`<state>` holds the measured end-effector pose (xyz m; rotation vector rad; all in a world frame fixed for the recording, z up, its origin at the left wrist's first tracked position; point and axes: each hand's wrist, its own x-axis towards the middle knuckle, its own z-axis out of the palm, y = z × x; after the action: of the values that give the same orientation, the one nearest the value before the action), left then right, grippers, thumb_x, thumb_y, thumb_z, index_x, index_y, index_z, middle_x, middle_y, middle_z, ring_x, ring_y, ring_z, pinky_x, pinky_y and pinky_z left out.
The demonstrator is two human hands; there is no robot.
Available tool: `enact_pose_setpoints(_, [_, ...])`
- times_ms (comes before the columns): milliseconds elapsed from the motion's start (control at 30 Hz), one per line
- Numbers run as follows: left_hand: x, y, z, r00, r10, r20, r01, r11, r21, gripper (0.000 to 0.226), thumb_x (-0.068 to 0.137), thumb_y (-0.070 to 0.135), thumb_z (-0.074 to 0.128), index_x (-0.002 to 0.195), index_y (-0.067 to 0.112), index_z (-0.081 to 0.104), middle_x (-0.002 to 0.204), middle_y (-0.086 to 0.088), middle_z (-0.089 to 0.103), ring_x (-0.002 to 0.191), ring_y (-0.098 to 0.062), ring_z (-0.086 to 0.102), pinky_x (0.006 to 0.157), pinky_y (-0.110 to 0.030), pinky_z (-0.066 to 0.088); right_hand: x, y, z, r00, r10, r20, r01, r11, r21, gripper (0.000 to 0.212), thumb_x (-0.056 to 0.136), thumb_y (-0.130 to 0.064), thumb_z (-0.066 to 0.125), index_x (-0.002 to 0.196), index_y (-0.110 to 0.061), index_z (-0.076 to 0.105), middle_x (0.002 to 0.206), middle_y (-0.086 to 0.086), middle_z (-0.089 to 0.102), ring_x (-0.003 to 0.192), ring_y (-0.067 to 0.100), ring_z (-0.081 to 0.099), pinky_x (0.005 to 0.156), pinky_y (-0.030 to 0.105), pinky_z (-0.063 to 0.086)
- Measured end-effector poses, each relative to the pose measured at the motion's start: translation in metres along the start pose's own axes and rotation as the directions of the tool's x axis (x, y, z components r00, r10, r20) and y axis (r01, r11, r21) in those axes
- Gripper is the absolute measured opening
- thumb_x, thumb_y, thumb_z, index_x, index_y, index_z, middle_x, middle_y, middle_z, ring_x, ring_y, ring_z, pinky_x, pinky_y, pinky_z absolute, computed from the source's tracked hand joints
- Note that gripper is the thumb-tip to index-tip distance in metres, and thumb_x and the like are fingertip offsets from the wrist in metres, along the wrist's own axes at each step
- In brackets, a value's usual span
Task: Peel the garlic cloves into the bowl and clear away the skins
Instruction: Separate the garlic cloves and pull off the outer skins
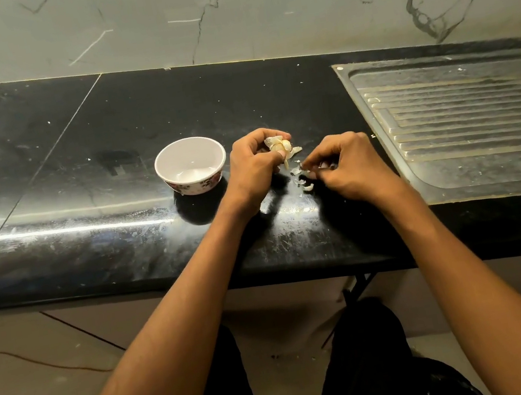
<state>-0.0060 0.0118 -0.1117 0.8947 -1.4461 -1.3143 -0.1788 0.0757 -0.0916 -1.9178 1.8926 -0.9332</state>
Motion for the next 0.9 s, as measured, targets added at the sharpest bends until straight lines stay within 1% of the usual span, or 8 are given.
enact_pose_setpoints(133, [0.000, 0.001, 0.000, 1.000, 0.006, -0.001, -0.006, 1.000, 0.007, 0.037, 0.067, 0.004, 0.057, 0.100, 0.005, 0.075, 0.095, -0.011, 0.075, 0.091, -0.018, 0.069, 0.082, -0.027, 0.056, -0.005, 0.000, -0.004, 0.997, 0.077, -0.019, -0.073, 0.987, 0.140, 0.019, 0.078, 0.000, 0.086, 0.086, -0.017, 0.083, 0.081, 0.001, 0.077, 0.077, 0.015, 0.073, 0.076, 0.022, 0.059])
enact_pose_setpoints(233, [0.000, 0.000, 0.000, 1.000, 0.011, 0.006, -0.011, 1.000, 0.010, 0.034, 0.070, 0.002, 0.058, 0.099, 0.007, 0.075, 0.095, -0.010, 0.075, 0.091, -0.018, 0.069, 0.082, -0.028, 0.056, -0.008, 0.003, -0.013, 0.994, 0.098, -0.052, -0.083, 0.968, 0.239, 0.018, 0.080, -0.001, 0.084, 0.086, -0.017, 0.082, 0.082, 0.000, 0.079, 0.084, 0.024, 0.075, 0.081, 0.037, 0.063])
enact_pose_setpoints(333, [0.000, -0.001, -0.001, 1.000, 0.014, 0.017, -0.014, 1.000, 0.013, 0.033, 0.075, -0.004, 0.058, 0.101, 0.005, 0.075, 0.096, -0.011, 0.075, 0.091, -0.018, 0.068, 0.082, -0.028, 0.056, -0.008, 0.009, -0.021, 0.987, 0.108, -0.121, -0.068, 0.953, 0.295, 0.017, 0.087, -0.003, 0.078, 0.091, -0.019, 0.082, 0.087, -0.003, 0.078, 0.078, 0.014, 0.073, 0.074, 0.030, 0.061])
enact_pose_setpoints(400, [0.000, -0.001, -0.001, 1.000, 0.014, 0.017, -0.015, 1.000, 0.020, 0.033, 0.074, -0.002, 0.058, 0.100, 0.006, 0.076, 0.097, -0.012, 0.075, 0.091, -0.018, 0.069, 0.083, -0.029, 0.057, -0.007, 0.014, -0.019, 0.987, 0.121, -0.110, -0.087, 0.957, 0.277, 0.022, 0.089, -0.003, 0.075, 0.091, -0.024, 0.080, 0.090, -0.004, 0.076, 0.079, 0.011, 0.069, 0.077, 0.032, 0.058])
enact_pose_setpoints(533, [-0.001, -0.001, -0.001, 1.000, 0.017, 0.021, -0.018, 0.999, 0.030, 0.031, 0.079, -0.010, 0.058, 0.100, 0.006, 0.075, 0.096, -0.010, 0.075, 0.090, -0.017, 0.068, 0.079, -0.026, 0.055, -0.007, 0.019, -0.006, 0.990, 0.139, 0.028, -0.142, 0.962, 0.235, 0.023, 0.092, -0.002, 0.072, 0.098, -0.023, 0.080, 0.095, 0.005, 0.077, 0.092, 0.026, 0.073, 0.088, 0.045, 0.062])
enact_pose_setpoints(667, [0.001, -0.001, -0.003, 1.000, 0.024, 0.019, -0.025, 0.999, 0.047, 0.032, 0.080, -0.012, 0.058, 0.100, 0.006, 0.076, 0.097, -0.011, 0.075, 0.091, -0.017, 0.069, 0.078, -0.026, 0.055, -0.011, 0.009, -0.002, 0.994, 0.100, 0.044, -0.108, 0.943, 0.314, 0.018, 0.092, -0.001, 0.073, 0.100, -0.016, 0.081, 0.092, 0.000, 0.079, 0.093, 0.016, 0.076, 0.085, 0.033, 0.059])
enact_pose_setpoints(800, [0.000, -0.002, -0.003, 0.998, 0.041, 0.040, -0.043, 0.998, 0.051, 0.030, 0.082, -0.011, 0.065, 0.101, 0.008, 0.077, 0.100, -0.015, 0.076, 0.091, -0.017, 0.070, 0.084, -0.030, 0.058, -0.012, 0.005, -0.001, 0.991, 0.116, -0.073, -0.068, 0.877, 0.476, 0.024, 0.091, 0.008, 0.068, 0.097, -0.013, 0.080, 0.094, 0.004, 0.080, 0.094, 0.017, 0.077, 0.089, 0.035, 0.061])
enact_pose_setpoints(900, [-0.002, -0.002, -0.002, 0.996, 0.055, 0.068, -0.059, 0.996, 0.062, 0.028, 0.083, -0.010, 0.073, 0.105, 0.008, 0.077, 0.098, -0.010, 0.078, 0.091, -0.017, 0.074, 0.088, -0.032, 0.060, -0.009, 0.004, 0.003, 0.974, 0.114, -0.196, 0.002, 0.860, 0.511, 0.018, 0.090, -0.003, 0.073, 0.094, -0.019, 0.080, 0.094, 0.002, 0.080, 0.094, 0.020, 0.076, 0.092, 0.043, 0.061])
